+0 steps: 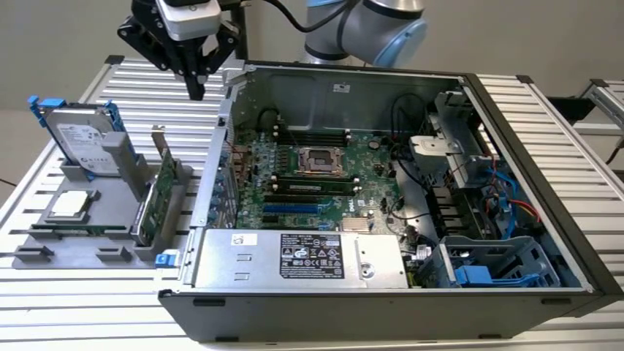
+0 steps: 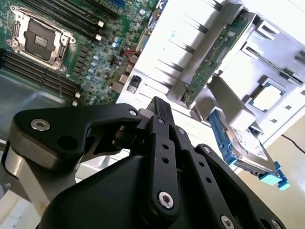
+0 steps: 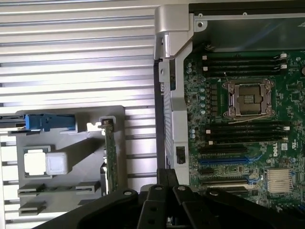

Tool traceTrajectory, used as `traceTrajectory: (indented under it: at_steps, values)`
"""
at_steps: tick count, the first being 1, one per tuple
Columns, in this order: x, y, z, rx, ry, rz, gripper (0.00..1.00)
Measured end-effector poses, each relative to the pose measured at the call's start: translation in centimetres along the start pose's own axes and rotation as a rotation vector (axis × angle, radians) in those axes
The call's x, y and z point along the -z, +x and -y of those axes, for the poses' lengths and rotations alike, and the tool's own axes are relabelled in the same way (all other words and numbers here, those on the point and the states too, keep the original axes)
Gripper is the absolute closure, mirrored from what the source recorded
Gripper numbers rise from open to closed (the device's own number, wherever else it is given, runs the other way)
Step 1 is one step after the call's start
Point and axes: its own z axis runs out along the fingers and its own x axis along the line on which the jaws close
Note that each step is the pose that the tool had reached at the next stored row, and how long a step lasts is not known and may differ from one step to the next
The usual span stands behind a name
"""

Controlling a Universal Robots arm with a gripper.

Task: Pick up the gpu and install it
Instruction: 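Reach for the gpu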

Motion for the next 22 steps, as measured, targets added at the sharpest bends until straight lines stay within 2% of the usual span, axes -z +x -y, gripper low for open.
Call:
traceTrajectory:
  at_steps: [22]
  values:
    - [0.07, 3.19, 0.22, 0.000, -0.0001, 0.0001, 1.00]
